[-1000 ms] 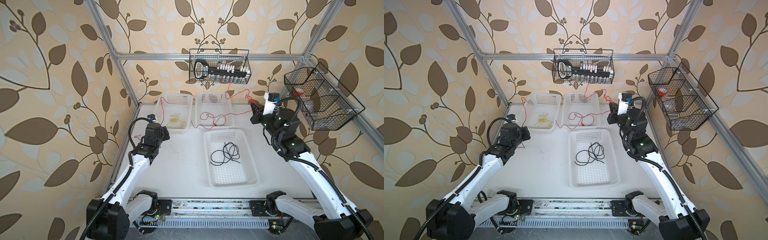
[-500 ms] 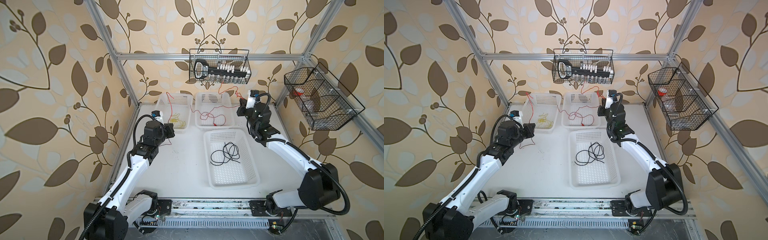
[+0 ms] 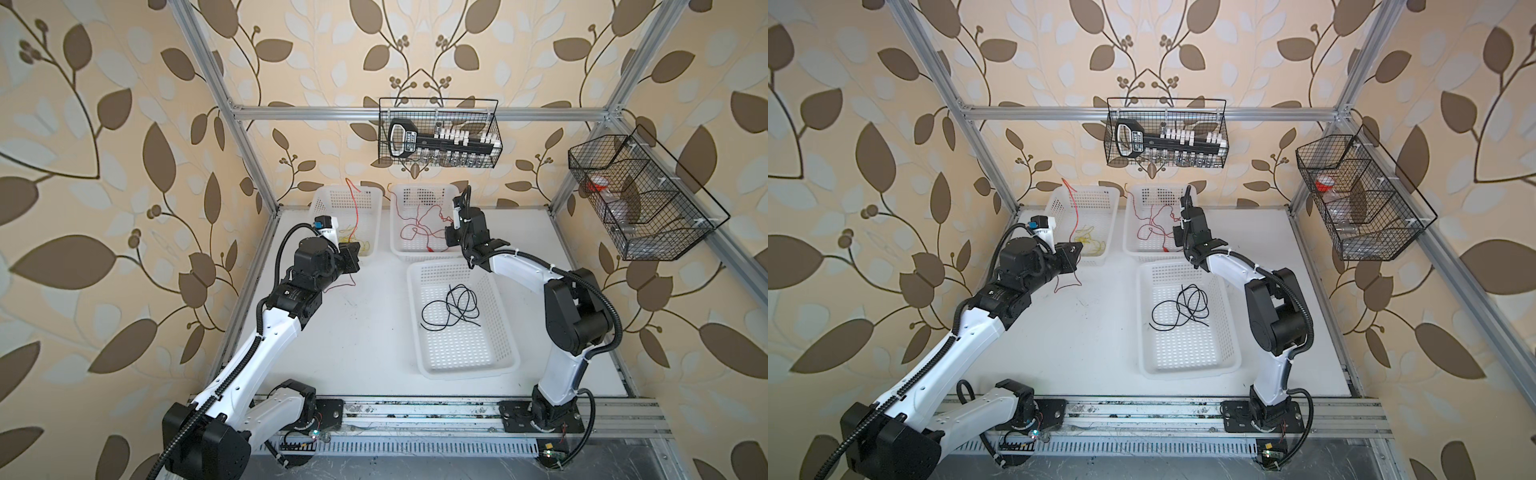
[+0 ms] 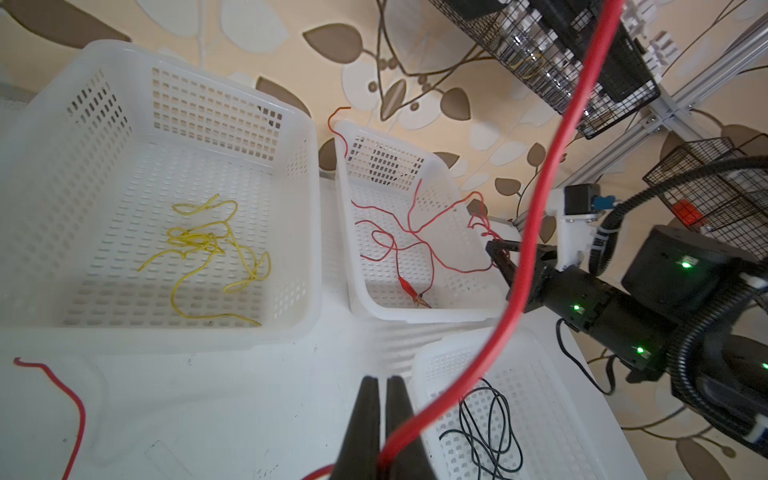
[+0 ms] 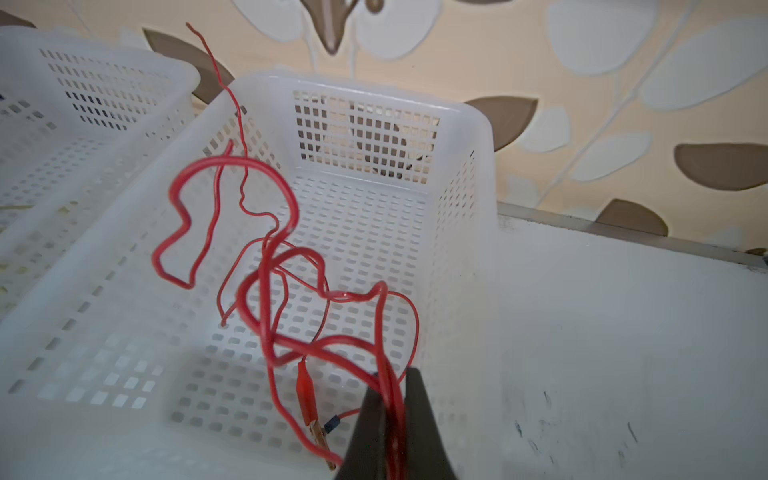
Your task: Untangle the cables
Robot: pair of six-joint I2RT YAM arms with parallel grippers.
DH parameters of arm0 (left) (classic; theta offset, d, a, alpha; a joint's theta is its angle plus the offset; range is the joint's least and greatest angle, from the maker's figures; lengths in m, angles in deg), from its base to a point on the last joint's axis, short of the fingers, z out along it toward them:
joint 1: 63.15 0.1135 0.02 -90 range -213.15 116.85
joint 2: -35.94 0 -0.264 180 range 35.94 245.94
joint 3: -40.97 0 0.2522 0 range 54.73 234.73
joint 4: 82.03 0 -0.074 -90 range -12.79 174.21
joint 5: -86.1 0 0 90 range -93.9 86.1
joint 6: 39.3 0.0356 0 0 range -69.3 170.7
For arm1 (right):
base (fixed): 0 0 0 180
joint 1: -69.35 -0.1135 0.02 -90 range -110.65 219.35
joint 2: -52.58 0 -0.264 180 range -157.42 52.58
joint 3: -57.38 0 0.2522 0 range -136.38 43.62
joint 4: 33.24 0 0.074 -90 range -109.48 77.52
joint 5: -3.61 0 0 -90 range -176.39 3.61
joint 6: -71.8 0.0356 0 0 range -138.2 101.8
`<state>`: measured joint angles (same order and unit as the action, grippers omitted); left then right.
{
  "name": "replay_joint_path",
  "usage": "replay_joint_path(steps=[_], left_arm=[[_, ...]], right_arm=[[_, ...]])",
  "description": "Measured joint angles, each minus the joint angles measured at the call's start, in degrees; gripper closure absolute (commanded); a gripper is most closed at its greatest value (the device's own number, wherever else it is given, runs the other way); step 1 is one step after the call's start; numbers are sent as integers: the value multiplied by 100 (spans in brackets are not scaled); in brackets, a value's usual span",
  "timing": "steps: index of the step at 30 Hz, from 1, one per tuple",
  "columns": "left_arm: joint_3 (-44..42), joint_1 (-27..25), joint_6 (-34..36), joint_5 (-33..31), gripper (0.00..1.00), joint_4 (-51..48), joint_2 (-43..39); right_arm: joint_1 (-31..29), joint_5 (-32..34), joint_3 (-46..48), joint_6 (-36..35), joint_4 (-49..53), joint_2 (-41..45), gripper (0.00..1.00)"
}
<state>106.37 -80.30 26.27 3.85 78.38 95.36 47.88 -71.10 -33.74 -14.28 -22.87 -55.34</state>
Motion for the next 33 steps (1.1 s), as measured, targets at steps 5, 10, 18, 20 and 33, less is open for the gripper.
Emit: replay_joint_path(steps=[5, 10, 18, 20, 33], left_arm=[[177, -208, -31, 31, 100, 2, 79], [372, -389, -129, 138, 100, 131, 254], [590, -619, -179, 238, 100, 258, 629], [629, -656, -181, 243, 100, 273, 732], [909, -872, -190, 271, 100, 313, 1130]], right_arm=[[11, -7, -223, -35, 387, -105, 84], [11, -39, -302, -94, 684, -114, 69], [114, -378, -267, -98, 1032, 13, 40], [188, -525, -205, -87, 1088, 166, 31], [192, -1263, 938, -337, 1434, 1690, 27]])
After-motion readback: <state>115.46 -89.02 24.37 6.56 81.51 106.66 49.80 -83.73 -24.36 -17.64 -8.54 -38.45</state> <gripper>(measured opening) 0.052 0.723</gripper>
